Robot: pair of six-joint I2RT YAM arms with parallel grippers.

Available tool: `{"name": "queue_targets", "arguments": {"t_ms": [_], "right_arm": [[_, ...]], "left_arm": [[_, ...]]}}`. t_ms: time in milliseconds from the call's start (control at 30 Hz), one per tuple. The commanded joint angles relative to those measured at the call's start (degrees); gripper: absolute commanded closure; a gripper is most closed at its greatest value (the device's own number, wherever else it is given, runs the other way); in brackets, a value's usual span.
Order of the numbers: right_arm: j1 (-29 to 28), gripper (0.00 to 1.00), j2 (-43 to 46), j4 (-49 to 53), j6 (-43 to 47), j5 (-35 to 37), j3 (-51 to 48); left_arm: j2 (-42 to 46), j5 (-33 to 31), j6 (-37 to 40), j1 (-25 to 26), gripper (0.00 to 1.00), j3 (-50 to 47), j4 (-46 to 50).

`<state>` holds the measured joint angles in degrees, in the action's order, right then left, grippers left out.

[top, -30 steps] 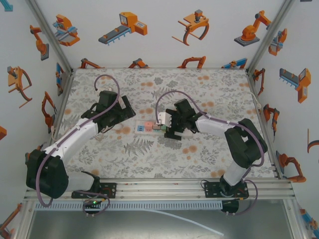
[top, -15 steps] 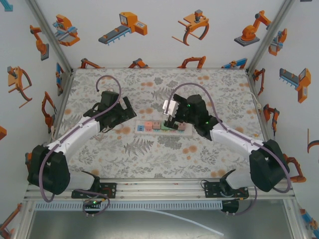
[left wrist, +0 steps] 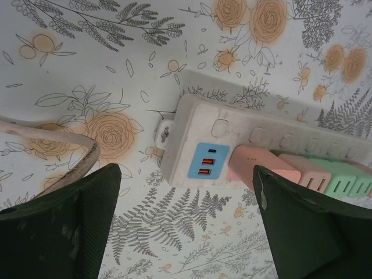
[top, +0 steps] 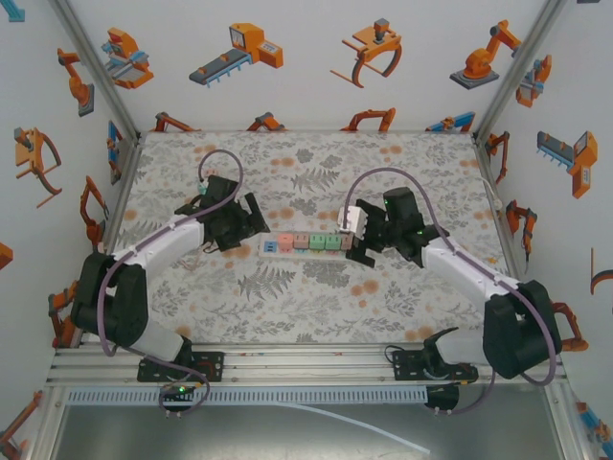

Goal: Pull the plug off the socket

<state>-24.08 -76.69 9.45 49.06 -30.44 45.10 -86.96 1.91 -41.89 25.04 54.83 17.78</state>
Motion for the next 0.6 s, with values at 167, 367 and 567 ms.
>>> {"name": "queue_targets", "arguments": {"t_ms": [167, 367, 567], "right_arm": [[0.47, 0.14, -7.37, -1.95, 3.81, -1.76, 3.52], [0.67, 0.27, -11.60, -1.04, 4.33, -3.05, 5.77], [0.73, 0.45, -12.52, -0.41, 4.68, -3.49, 6.05]], "left_arm": [[-3.37, 4.78, 0.25, -0.45, 0.19, 1.33, 0.04], [-5.90, 7.64, 0.68, -0.48, 0.21, 1.21, 0.02], [-6.18, 7.97, 0.96, -0.44, 0.37, 0.89, 0.34]]}}
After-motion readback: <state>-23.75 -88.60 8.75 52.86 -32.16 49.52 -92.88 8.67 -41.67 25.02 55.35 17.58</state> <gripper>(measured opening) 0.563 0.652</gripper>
